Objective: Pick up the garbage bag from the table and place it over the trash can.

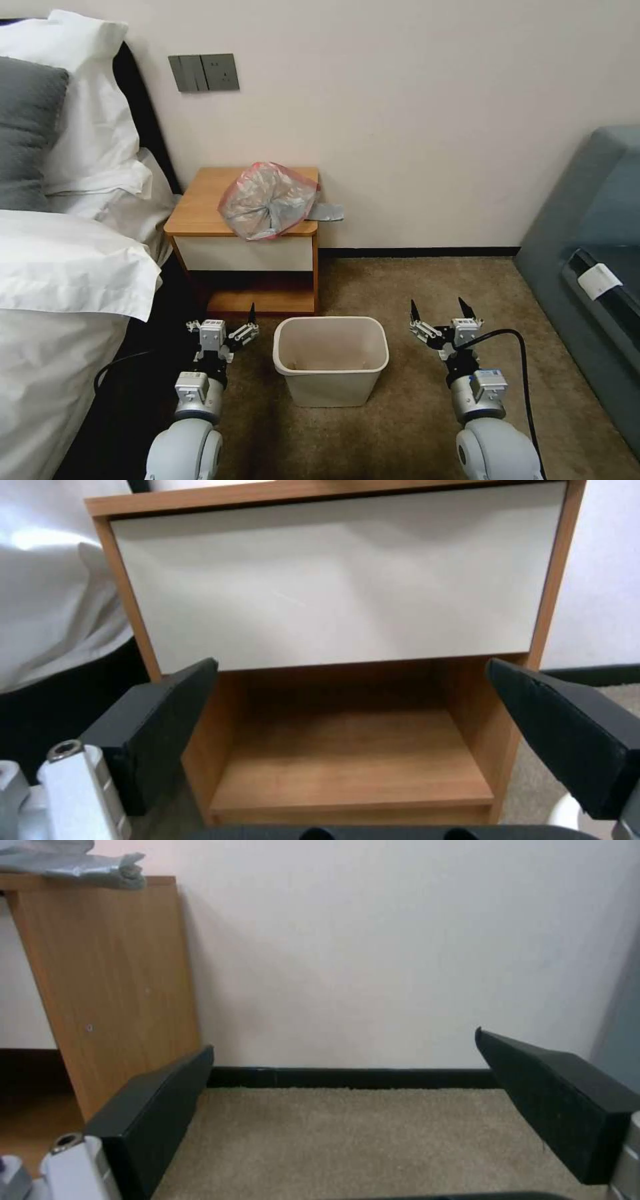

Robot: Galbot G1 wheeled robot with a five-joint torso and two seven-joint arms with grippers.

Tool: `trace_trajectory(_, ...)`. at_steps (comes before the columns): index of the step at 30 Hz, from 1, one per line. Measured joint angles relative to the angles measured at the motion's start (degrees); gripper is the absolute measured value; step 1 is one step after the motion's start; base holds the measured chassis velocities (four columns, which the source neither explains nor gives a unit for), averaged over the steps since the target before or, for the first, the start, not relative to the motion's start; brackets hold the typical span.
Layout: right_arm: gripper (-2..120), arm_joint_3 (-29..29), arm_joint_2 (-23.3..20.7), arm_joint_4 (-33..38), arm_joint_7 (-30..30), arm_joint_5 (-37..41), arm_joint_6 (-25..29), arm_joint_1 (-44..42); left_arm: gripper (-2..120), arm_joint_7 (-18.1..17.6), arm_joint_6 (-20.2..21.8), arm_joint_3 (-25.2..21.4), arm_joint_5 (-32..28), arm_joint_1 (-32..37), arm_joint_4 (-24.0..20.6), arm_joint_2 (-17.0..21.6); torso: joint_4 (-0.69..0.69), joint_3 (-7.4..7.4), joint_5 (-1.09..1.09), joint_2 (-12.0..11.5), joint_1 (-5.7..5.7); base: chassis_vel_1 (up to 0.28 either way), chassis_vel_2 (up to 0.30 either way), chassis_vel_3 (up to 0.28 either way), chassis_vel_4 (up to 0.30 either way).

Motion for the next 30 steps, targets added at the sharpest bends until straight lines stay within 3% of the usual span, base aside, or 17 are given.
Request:
trace_trajectory(11,100,-0.08,0.12,0.73,0.03,-0.03,0.0,-0.33,100,0.0,0.01,-0.02,0.0,0.03,-0.09,0.0,0.01,0.0,0.0,0.0,0.0,0.0,0.0,0.0,0.0)
trace_trajectory(15,100,-1.31,1.5,6.39,0.61,-0.55,-0.02,-3.0,100,-0.26,0.48,-0.57,-0.35,0.97,-2.5,0.19,0.0,0.0,-0.02,0.0,0.0,0.0,0.0,0.0,0.0)
trace_trajectory(20,100,-3.17,3.58,15.36,1.6,-1.36,-0.07,-7.26,100,-1.26,1.96,-2.48,-1.72,3.93,-10.02,0.85,0.0,-0.01,0.01,0.01,0.0,0.0,0.0,0.0,0.0)
trace_trajectory(25,100,-4.12,4.64,19.32,2.71,-1.29,-0.35,-9.27,100,-1.57,2.63,-3.05,-2.39,5.02,-12.77,1.14,0.01,-0.01,0.0,0.0,0.0,0.0,0.0,0.0,0.0)
trace_trajectory(29,100,-4.63,4.53,22.5,3.91,1.87,-2.17,-10.75,100,-2.77,4.59,-5.13,-4.44,8.53,-21.44,2.08,0.0,-0.01,0.0,0.0,0.0,0.0,0.0,0.0,0.0)
trace_trajectory(30,100,-4.63,4.53,22.5,3.91,1.87,-2.17,-10.75,100,-2.77,4.59,-5.13,-4.44,8.53,-21.44,2.08,0.0,-0.01,0.0,0.0,0.0,0.0,0.0,0.0,0.0)
